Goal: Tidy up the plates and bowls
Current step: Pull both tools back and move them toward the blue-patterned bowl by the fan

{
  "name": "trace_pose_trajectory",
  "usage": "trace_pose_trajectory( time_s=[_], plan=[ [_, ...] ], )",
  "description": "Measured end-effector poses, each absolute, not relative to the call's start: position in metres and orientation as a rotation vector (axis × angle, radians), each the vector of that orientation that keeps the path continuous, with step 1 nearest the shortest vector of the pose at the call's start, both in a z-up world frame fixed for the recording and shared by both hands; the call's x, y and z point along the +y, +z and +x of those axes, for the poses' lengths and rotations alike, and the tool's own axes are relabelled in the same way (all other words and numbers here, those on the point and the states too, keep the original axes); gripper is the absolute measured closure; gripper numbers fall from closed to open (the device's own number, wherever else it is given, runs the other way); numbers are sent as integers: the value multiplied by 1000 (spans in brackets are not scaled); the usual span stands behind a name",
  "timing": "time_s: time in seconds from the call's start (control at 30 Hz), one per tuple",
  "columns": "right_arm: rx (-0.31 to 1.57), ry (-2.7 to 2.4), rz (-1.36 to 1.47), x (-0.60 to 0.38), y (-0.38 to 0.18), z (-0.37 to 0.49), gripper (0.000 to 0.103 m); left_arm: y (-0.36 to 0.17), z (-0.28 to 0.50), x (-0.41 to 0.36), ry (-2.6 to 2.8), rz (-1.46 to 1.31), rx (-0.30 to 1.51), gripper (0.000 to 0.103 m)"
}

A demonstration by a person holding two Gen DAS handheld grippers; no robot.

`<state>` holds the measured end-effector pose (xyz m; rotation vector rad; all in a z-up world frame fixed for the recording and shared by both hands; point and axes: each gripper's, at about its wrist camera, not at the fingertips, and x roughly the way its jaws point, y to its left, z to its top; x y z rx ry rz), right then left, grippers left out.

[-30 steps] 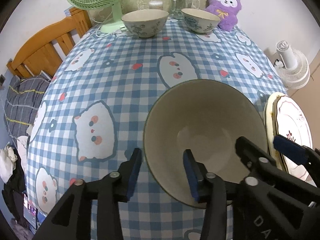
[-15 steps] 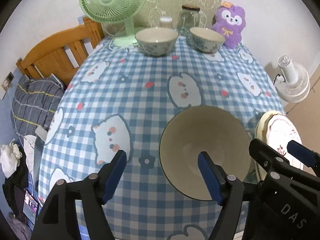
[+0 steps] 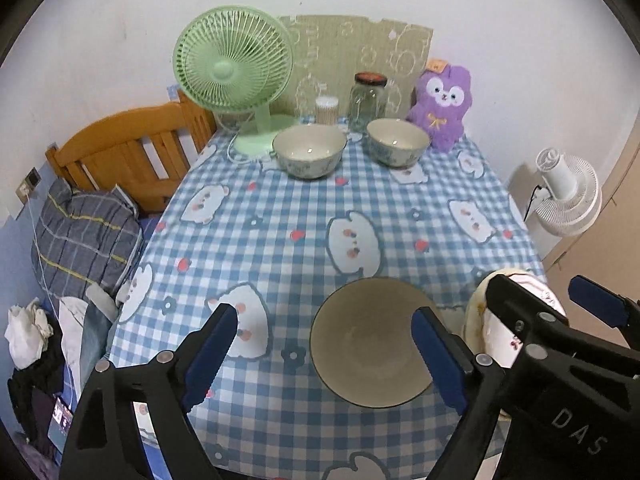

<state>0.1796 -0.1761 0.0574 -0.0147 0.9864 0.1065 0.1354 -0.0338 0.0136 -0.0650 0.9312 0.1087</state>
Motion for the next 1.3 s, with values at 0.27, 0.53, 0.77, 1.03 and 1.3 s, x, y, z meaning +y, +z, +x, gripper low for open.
trace_pose_trajectory(
  time_s=[0.27, 0.53, 0.77, 1.03, 1.3],
  plan=[
    [919, 118, 6, -180, 90, 177, 16, 42, 132, -36, 129, -69, 880, 10],
    [864, 125, -27, -170, 114, 190, 16, 66, 143, -28, 117, -76, 835, 10],
    [850, 119, -32, -159, 126, 217, 16, 80, 167, -21, 112, -51, 810, 10],
    [849, 95, -11, -145, 126, 248, 16, 83, 202, -7, 103, -46, 814, 11],
    [856, 103, -22, -128, 122, 283, 16, 82, 234, 7, 101, -40, 816, 11]
  ],
)
